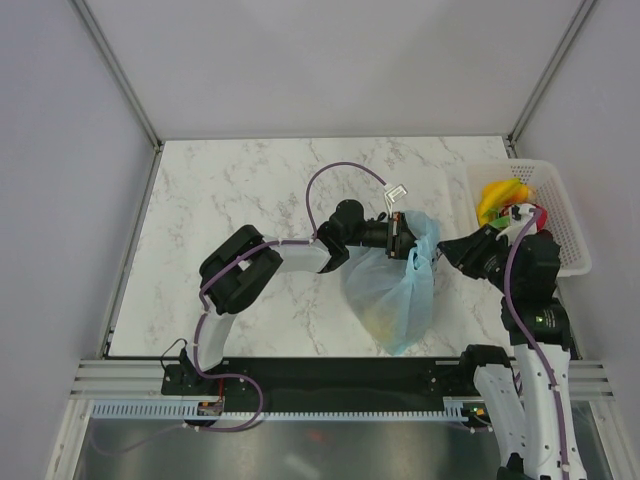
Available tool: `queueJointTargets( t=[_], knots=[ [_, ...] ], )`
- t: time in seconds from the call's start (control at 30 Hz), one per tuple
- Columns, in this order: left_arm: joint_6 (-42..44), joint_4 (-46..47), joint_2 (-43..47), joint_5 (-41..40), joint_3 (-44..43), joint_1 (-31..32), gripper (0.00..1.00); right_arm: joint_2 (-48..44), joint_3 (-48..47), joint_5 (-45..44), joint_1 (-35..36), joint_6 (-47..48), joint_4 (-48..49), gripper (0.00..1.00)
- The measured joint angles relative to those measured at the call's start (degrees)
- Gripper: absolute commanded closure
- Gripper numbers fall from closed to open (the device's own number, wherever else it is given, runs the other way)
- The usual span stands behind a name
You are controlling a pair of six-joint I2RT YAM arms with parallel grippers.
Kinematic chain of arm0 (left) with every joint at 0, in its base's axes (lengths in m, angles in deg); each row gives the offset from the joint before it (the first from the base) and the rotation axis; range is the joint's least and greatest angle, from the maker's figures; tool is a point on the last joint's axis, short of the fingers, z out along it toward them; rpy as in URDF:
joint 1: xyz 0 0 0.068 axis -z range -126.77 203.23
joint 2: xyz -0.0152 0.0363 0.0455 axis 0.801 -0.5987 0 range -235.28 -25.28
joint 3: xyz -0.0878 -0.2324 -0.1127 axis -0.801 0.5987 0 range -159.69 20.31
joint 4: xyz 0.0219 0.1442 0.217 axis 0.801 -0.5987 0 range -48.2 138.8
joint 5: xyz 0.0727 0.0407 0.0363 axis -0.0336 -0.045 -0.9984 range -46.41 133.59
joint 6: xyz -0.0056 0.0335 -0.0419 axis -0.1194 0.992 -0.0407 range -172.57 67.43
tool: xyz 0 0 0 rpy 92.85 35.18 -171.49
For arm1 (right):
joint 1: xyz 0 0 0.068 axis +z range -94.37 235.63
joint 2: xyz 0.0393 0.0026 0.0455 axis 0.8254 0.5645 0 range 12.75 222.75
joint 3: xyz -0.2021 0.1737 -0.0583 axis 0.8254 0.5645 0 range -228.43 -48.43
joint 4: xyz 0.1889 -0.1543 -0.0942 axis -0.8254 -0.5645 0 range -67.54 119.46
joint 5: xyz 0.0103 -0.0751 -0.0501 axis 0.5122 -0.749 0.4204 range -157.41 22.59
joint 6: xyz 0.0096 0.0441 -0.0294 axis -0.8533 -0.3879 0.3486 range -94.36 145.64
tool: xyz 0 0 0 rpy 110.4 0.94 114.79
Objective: Place the fake fruits into the plastic bag and tie a complex knot
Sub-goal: Tie the plastic bag at the center of the board.
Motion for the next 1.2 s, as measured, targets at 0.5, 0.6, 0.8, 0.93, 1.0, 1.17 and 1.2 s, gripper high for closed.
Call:
queueJointTargets(
  t=[0.5, 0.6, 0.8, 0.93, 1.0, 1.17, 1.2],
  knots=[
    [0.0, 0.0, -0.2, 0.0, 0.0, 0.0, 0.98, 2.2, 3.1, 6.9, 0.0, -2.4, 3.6, 0.80],
    [0.0, 0.1, -0.6, 0.0, 0.0, 0.0, 0.98, 3.7, 3.2, 7.7, 0.0, -3.3, 5.9, 0.80],
    [0.0, 0.0, -1.3, 0.0, -0.3, 0.0, 0.98, 5.6, 3.5, 8.4, 0.9, -4.8, 9.7, 0.81],
    [0.0, 0.0, -1.7, 0.0, -0.9, 0.0, 0.98, 6.2, 4.0, 8.4, 2.0, -5.2, 11.2, 0.80],
    [0.0, 0.0, -1.8, 0.0, -1.2, 0.0, 0.98, 6.2, 4.0, 8.2, 2.3, -5.2, 11.3, 0.78],
    [0.0, 0.0, -1.8, 0.0, -1.5, 0.0, 0.98, 5.7, 3.6, 5.8, 2.3, -4.0, 9.6, 0.73],
    [0.0, 0.0, -1.8, 0.0, -1.5, 0.0, 0.98, 5.7, 3.4, 5.1, 2.3, -3.5, 9.0, 0.73]
  ],
)
